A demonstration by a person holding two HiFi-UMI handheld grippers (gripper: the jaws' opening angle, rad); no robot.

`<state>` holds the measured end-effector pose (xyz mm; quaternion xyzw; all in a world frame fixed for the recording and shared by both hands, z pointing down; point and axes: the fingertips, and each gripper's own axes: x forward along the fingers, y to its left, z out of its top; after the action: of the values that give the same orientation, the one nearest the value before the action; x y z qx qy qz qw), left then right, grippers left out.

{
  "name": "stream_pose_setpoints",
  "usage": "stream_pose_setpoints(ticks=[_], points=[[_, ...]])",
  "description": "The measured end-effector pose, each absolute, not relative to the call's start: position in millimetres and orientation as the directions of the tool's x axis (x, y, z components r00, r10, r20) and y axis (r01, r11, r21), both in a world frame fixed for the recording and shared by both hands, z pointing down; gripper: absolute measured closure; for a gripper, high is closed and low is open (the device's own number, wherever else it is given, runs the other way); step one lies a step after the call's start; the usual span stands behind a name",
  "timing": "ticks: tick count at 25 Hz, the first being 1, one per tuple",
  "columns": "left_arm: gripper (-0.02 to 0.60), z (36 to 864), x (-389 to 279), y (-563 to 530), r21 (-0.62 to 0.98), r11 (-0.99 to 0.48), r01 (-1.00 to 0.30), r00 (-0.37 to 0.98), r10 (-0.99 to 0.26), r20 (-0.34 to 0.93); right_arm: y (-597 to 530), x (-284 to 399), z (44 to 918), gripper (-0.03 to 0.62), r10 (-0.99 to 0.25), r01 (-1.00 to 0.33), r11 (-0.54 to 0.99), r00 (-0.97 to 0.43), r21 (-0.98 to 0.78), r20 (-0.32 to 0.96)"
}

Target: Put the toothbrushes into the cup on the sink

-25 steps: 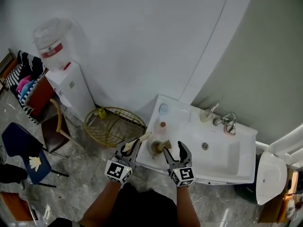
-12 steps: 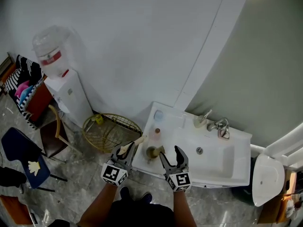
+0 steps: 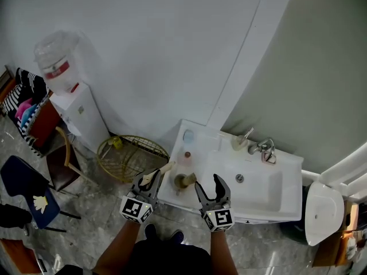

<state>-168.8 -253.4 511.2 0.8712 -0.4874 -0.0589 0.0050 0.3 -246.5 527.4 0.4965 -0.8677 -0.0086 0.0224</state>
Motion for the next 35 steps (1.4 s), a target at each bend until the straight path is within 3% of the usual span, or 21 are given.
stream_pose_setpoints(ticks=[5,8,9,15,35], points=[[0.552,510.5,-170.1,-250.8,0.045,-0.519,-0.853,0.513,-0.852,-0.105,-242.9,1.1,522.1,0.315,-0.870,-0.867,0.493,-0.492,0.073,0.021],[0.552,512.2,-173.1,-249.9,0.058,-0.513,-0.856,0.506,-0.856,-0.102,-239.4,0.9,514.9,0.520,-0.877,-0.872,0.478,-0.480,0.108,0.005],[0.552,511.7,-173.4,-249.5,0.059,-0.513,-0.856,0.506,-0.857,-0.103,-238.8,1.0,512.8,0.540,-0.878,-0.872,0.476,-0.479,0.109,0.001],[0.552,508.4,-172.2,-250.6,0.058,-0.514,-0.856,0.507,-0.856,-0.107,-239.4,-1.1,508.5,0.566,-0.870,-0.866,0.489,-0.493,0.101,-0.012],[0.552,522.9,-157.9,-253.5,0.067,-0.543,-0.837,0.538,-0.839,-0.081,-239.4,1.9,501.1,0.568,-0.869,-0.866,0.488,-0.493,0.109,-0.033]])
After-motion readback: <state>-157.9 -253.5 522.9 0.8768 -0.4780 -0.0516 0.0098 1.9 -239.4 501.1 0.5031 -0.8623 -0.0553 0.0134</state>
